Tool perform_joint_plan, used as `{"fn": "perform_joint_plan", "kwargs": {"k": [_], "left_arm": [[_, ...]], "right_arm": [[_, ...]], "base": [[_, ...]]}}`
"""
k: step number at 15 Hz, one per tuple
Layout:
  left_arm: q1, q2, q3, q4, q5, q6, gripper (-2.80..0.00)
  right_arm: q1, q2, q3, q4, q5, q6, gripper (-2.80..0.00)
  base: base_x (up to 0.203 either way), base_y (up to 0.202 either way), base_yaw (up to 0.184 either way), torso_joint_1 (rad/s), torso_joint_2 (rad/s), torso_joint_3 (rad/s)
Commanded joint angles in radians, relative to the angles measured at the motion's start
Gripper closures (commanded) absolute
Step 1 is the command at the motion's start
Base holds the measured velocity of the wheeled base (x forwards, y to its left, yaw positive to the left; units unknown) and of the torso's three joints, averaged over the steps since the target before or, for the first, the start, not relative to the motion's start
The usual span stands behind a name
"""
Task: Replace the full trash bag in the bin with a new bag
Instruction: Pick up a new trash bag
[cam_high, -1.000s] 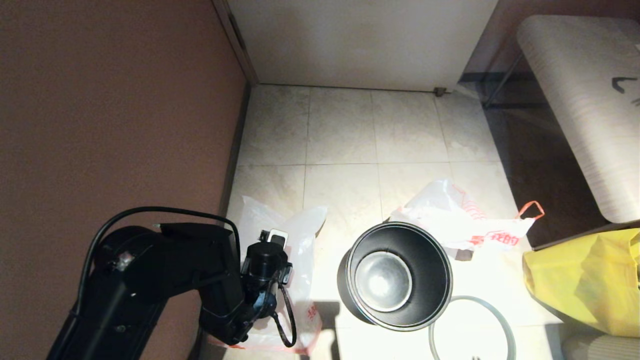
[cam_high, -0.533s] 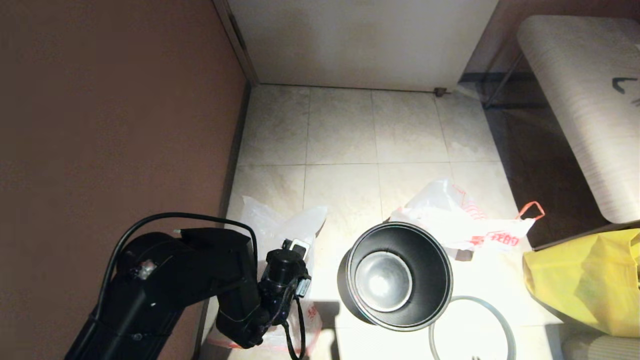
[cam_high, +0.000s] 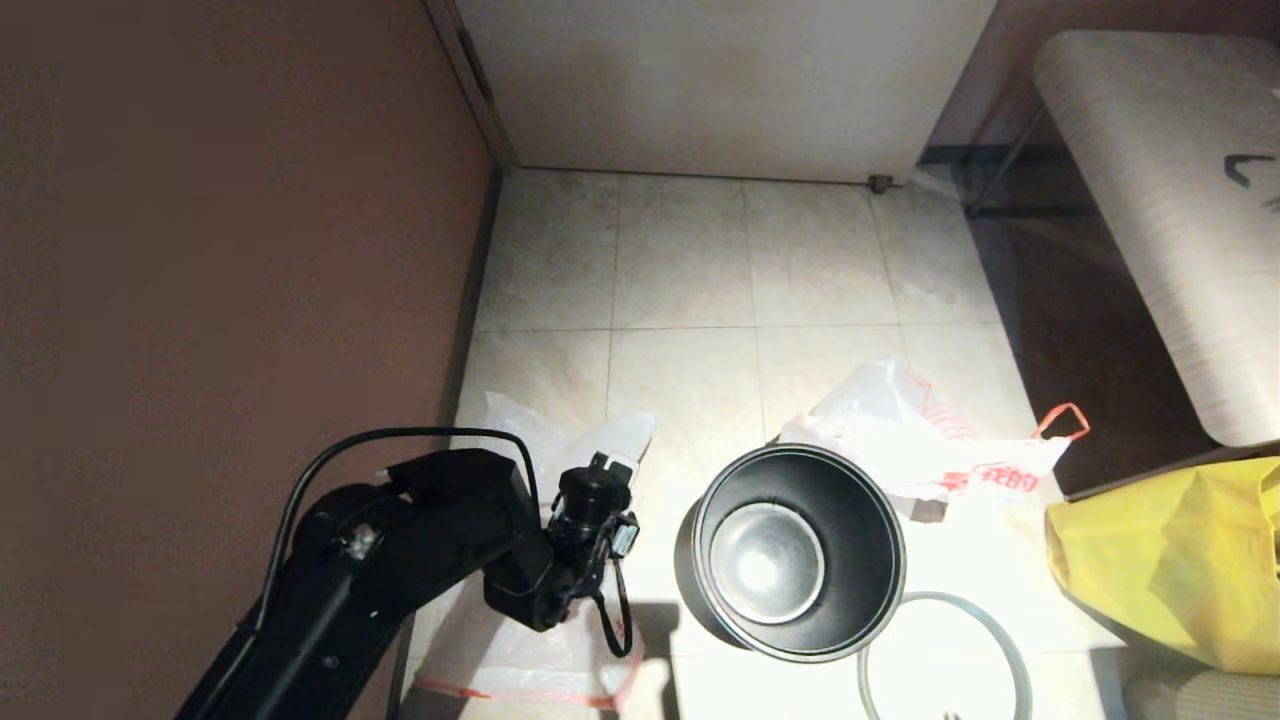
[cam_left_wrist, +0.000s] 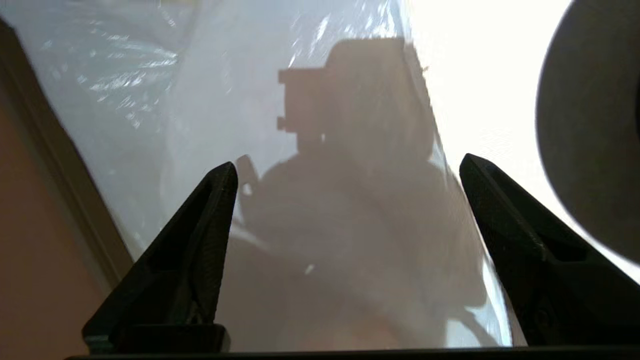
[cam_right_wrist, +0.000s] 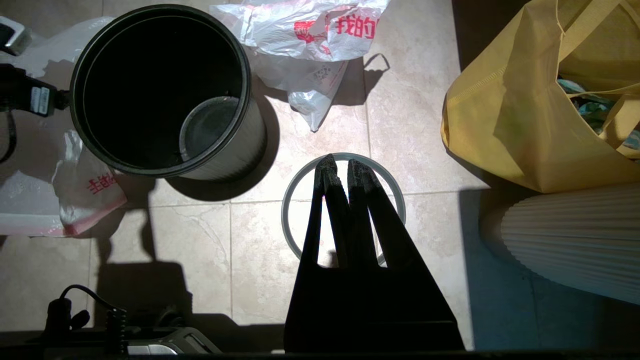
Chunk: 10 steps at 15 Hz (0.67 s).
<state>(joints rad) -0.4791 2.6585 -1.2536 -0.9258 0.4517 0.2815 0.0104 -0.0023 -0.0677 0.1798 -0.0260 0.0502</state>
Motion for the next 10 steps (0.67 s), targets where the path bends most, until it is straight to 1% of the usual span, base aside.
{"fn": "perform_joint_plan", "kwargs": {"k": [1,4,6,7,10], "left_arm": [[0.002,0.072,-0.095,0.01,0.007,0.027,-2.8],[-0.019,0.086,-0.128,0.014,0.022,0.055,-2.8],[-0.015,0.126,-0.185,0.001,0.083,0.108,-2.8],[-0.01,0.132,-0.197,-0.011,0.097,0.117,-2.8],[0.008,0.136,-0.199,-0.01,0.107,0.122,-2.8]], "right_arm": [[0.0,0.002,0.0,0.001,0.0,0.0,0.0],[0.0,0.002,0.0,0.001,0.0,0.0,0.0],[0.0,0.002,0.0,0.001,0.0,0.0,0.0],[0.0,0.002,0.0,0.001,0.0,0.0,0.0],[0.0,0.002,0.0,0.001,0.0,0.0,0.0]], "base": [[0.0,0.0,0.0,0.0,0.0,0.0],[0.0,0.0,0.0,0.0,0.0,0.0],[0.0,0.0,0.0,0.0,0.0,0.0],[0.0,0.0,0.0,0.0,0.0,0.0],[0.0,0.0,0.0,0.0,0.0,0.0]]}}
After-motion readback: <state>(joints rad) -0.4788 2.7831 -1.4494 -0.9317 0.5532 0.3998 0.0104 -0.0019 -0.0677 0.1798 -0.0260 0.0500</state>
